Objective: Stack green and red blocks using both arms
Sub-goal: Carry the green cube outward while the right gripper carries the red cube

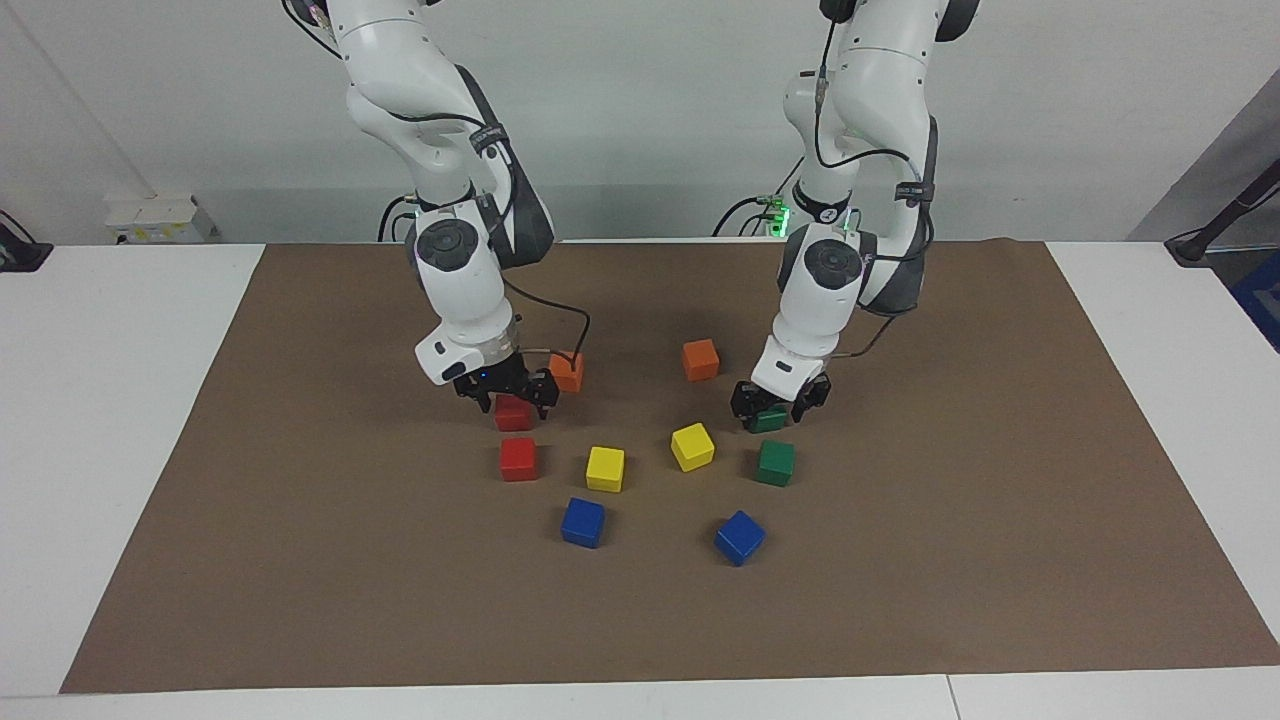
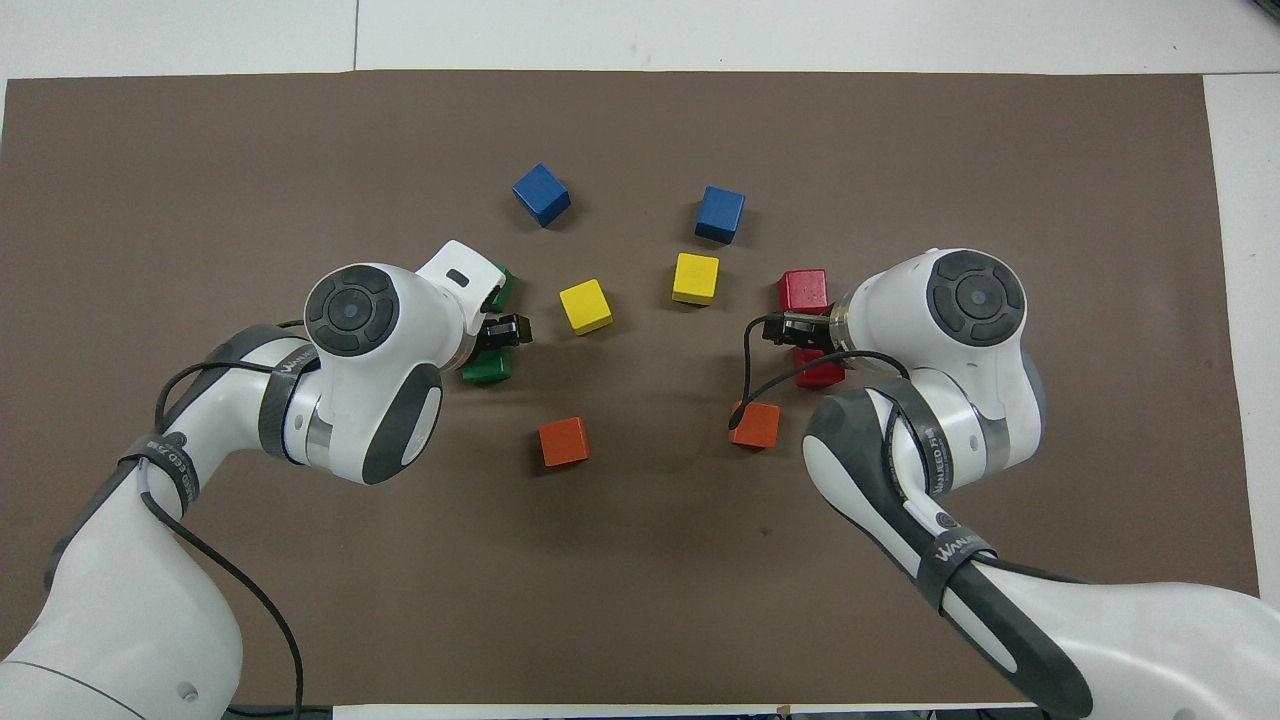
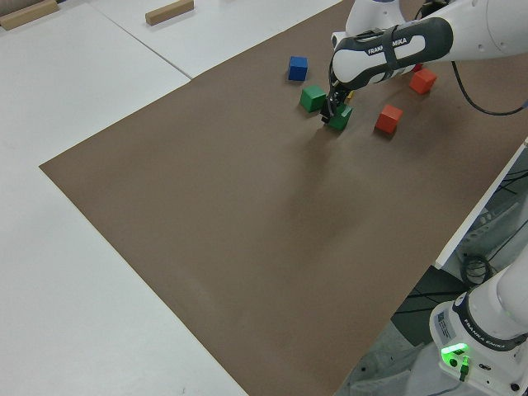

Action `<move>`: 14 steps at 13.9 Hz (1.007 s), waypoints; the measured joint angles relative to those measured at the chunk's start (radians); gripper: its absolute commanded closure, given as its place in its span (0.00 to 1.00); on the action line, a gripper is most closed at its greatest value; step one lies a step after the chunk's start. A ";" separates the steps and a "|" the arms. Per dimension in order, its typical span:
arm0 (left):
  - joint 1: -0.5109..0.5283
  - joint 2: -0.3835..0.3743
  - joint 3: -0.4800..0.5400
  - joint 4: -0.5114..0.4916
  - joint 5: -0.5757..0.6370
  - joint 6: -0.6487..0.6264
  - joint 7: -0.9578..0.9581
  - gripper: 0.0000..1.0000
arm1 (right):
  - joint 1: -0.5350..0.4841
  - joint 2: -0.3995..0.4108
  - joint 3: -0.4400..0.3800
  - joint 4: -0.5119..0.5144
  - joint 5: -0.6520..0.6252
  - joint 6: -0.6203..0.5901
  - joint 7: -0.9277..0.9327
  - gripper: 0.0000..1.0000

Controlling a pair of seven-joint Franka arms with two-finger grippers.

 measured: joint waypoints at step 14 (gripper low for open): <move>0.261 -0.091 0.030 0.031 0.000 -0.170 0.319 1.00 | -0.019 -0.034 -0.005 -0.083 -0.002 0.046 -0.096 1.00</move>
